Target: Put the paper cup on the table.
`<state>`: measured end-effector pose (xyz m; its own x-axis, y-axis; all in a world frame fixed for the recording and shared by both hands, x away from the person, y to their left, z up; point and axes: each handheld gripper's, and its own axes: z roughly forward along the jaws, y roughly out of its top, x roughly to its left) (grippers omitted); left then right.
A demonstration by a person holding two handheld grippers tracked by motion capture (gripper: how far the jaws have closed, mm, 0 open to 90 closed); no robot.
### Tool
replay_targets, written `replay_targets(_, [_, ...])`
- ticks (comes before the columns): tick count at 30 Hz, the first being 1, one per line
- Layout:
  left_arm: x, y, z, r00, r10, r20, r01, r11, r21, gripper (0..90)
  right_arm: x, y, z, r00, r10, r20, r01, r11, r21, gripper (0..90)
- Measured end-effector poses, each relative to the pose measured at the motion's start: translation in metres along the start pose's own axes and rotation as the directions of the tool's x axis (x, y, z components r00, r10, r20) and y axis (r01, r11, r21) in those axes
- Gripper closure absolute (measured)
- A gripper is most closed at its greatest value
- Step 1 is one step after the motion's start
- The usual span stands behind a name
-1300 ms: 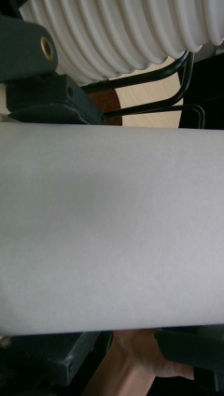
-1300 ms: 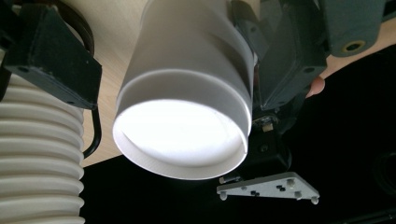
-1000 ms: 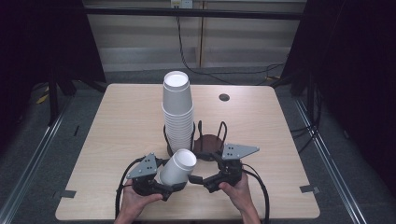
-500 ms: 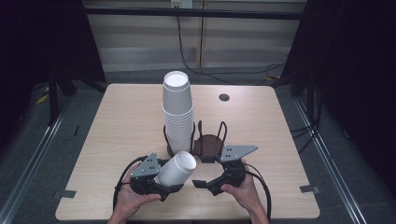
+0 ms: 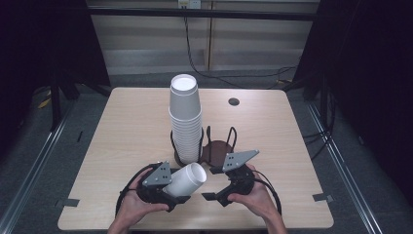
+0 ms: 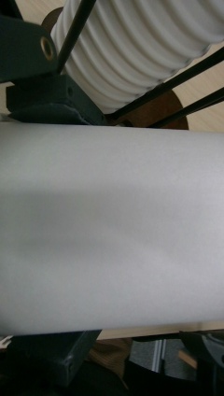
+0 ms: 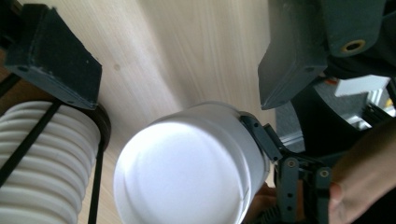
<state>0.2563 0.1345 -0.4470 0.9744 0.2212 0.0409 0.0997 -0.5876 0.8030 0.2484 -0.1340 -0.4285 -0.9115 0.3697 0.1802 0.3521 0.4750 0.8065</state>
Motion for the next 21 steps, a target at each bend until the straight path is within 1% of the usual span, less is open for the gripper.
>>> replay_targets(2, [-0.0002,0.001,0.0014,0.9999,0.007,-0.008,-0.007,0.9998,0.021,16.3,-0.0009,0.0009,0.001,1.0,0.002,-0.009,-0.002,1.0,0.022,13.3])
replay_targets(4, [-0.0002,0.0024,0.0025,0.9998,0.02,-0.004,-0.02,0.9992,0.035,16.3,-0.0018,0.0024,0.0014,1.0,-0.009,-0.002,0.009,0.999,0.043,13.4])
replay_targets(5, [-0.0004,0.003,0.0029,0.9998,0.019,-0.003,-0.019,0.9989,0.043,16.3,-0.0023,0.003,0.0013,0.9999,-0.011,0.002,0.011,0.999,0.052,13.3])
replay_targets(6, [0.0,0.0037,0.0034,0.9996,0.028,-0.002,-0.028,0.9986,0.046,16.3,-0.0026,0.0036,0.0011,0.9999,-0.011,-0.001,0.011,0.998,0.057,13.4])
replay_targets(8, [0.0005,0.0041,0.004,0.9996,0.027,0.002,-0.027,0.9982,0.053,16.3,-0.0036,0.0048,0.0013,0.9998,-0.019,-0.003,0.019,0.997,0.072,13.4])
replay_targets(11, [0.0009,0.0048,0.0045,0.9992,0.039,0.001,-0.039,0.9963,0.076,16.3,-0.0033,0.0068,0.0031,0.9996,-0.025,-0.014,0.026,0.993,0.119,13.5])
replay_targets(15, [0.001,0.0054,0.0045,0.9989,0.046,0.007,-0.046,0.9948,0.091,16.3,-0.0049,0.0071,0.0048,0.9993,-0.035,-0.014,0.037,0.989,0.145,13.5])
replay_targets(16, [0.0009,0.0064,0.005,0.9981,0.06,0.011,-0.061,0.9926,0.105,16.3,-0.0049,0.007,0.0049,0.9993,-0.037,-0.012,0.038,0.988,0.152,13.5])
replay_targets(17, [0.0001,0.0068,0.0056,0.998,0.063,0.007,-0.063,0.9917,0.112,16.3,-0.0044,0.0068,0.0053,0.9993,-0.036,-0.014,0.038,0.986,0.162,13.5])
replay_targets(18, [0.0,0.0081,0.0059,0.9972,0.073,0.012,-0.074,0.9885,0.132,16.3,-0.0044,0.0067,0.0054,0.999,-0.042,-0.015,0.044,0.985,0.166,13.5])
replay_targets(21, [-0.0011,0.0102,0.0082,0.9962,0.087,0.009,-0.087,0.9848,0.15,16.3,-0.0048,0.0061,0.005,0.9988,-0.047,-0.012,0.048,0.984,0.172,13.5])
